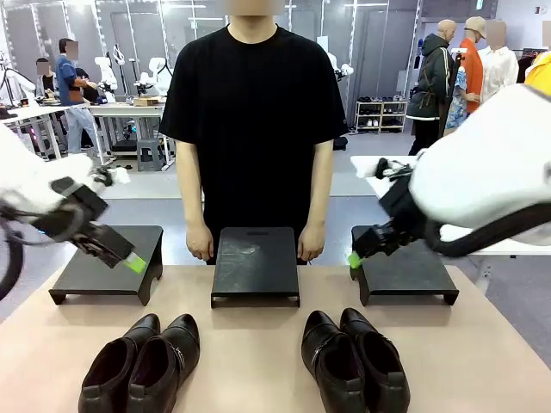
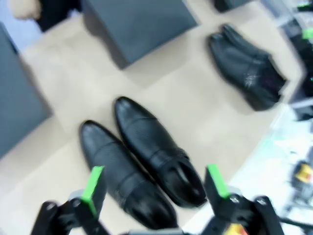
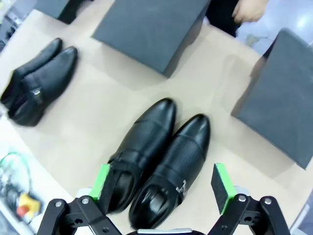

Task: Place the shoes on the stand as instructed by the person.
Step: Pick up one pair of Shoes and place it on the Shoes Stand indicated by the person.

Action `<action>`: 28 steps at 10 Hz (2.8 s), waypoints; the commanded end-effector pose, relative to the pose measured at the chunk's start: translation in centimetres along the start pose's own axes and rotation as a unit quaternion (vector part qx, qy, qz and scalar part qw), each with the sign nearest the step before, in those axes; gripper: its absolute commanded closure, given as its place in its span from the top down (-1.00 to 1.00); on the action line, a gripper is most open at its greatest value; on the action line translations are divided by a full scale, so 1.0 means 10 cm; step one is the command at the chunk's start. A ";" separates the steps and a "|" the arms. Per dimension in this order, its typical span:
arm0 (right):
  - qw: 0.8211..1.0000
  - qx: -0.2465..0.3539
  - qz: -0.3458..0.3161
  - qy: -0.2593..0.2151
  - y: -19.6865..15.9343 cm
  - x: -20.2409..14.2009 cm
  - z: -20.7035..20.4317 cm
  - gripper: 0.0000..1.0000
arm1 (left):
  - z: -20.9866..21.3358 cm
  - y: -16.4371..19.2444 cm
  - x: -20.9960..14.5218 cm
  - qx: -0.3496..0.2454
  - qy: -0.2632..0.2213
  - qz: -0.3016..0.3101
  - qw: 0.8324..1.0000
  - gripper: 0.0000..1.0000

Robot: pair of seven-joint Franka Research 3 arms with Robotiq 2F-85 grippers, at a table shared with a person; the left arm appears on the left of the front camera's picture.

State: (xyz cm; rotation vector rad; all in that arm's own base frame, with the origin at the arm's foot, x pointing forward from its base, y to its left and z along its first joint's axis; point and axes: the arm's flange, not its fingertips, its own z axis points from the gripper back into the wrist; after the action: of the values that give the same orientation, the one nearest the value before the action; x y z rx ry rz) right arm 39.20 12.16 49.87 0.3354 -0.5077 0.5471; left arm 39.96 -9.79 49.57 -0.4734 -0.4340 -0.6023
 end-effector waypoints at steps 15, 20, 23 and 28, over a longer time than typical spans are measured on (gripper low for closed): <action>0.866 0.236 -0.370 -0.240 -2.21 -3.25 1.84 1.00 | 2.30 1.43 -3.22 -0.158 -0.337 0.306 0.876 1.00; 0.866 0.236 -0.370 -0.240 -2.21 -3.25 1.84 1.00 | 2.33 1.52 -3.40 -0.170 -0.326 0.328 0.870 1.00; 0.866 0.236 -0.370 -0.240 -2.21 -3.25 1.84 1.00 | 2.33 1.52 -3.40 -0.170 -0.326 0.328 0.870 1.00; 0.866 0.236 -0.370 -0.240 -2.21 -3.25 1.84 1.00 | 2.33 1.52 -3.40 -0.170 -0.326 0.328 0.870 1.00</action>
State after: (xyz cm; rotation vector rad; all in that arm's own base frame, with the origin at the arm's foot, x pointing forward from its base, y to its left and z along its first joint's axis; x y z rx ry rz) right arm 21.00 -26.63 43.79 1.0989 -0.6449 -0.2119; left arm 18.48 28.35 46.35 -1.1091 -0.7562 0.1953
